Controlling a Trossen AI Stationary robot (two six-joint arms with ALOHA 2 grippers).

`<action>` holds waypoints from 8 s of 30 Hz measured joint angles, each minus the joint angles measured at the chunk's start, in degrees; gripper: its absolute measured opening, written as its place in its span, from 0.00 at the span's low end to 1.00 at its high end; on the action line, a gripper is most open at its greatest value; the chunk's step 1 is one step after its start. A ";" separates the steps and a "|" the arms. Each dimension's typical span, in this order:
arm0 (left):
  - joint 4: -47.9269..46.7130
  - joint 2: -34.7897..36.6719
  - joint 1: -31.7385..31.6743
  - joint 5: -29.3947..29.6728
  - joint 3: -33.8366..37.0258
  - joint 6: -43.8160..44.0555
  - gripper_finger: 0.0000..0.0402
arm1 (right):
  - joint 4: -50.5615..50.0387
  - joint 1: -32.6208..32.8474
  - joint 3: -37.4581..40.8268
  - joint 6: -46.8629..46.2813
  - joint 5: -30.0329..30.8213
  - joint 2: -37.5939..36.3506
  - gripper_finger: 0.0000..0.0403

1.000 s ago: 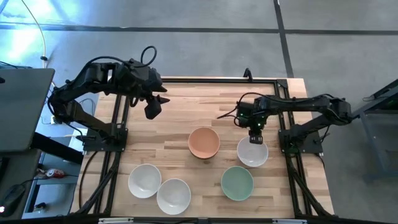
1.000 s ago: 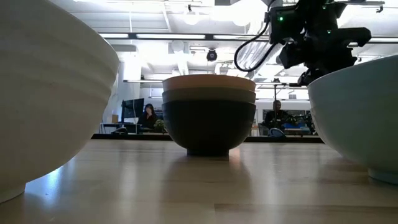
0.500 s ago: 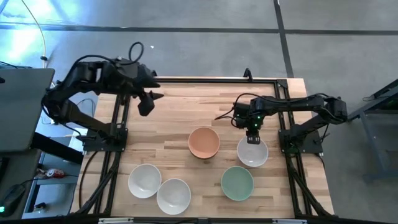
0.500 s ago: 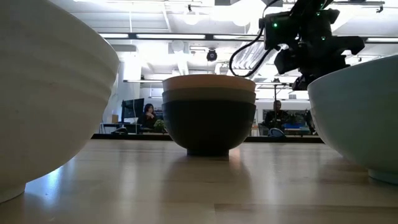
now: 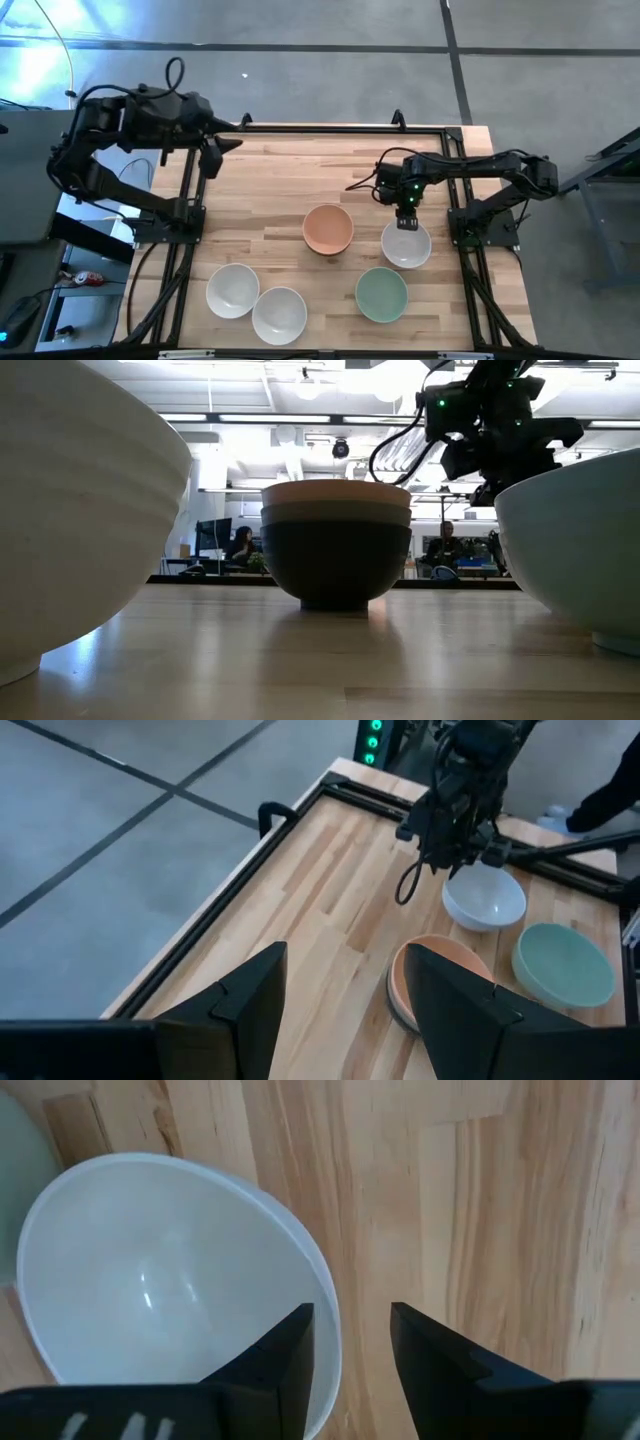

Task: Nest bowls inside each other
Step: Stack the top white bowl on the orange bowl, then stack the left white bowl on the white bowl

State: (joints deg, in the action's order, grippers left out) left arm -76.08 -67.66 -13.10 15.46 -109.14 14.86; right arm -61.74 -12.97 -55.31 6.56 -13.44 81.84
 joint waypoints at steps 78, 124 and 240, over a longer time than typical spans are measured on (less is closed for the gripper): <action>0.03 0.61 0.00 3.20 0.00 -2.66 0.48 | -8.51 -5.96 -7.42 -41.41 -2.47 -14.77 0.00; -9.41 4.30 0.00 13.87 19.68 3.60 0.48 | -23.32 2.62 -55.54 -44.64 0.93 21.85 0.00; -5.61 13.56 4.38 -13.58 43.24 1.91 0.48 | -14.52 15.22 -55.74 -27.35 6.88 21.01 0.46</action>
State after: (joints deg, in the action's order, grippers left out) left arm -81.69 -54.11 -8.72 1.87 -65.90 16.78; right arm -76.26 2.25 -111.04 -20.79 -6.56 102.85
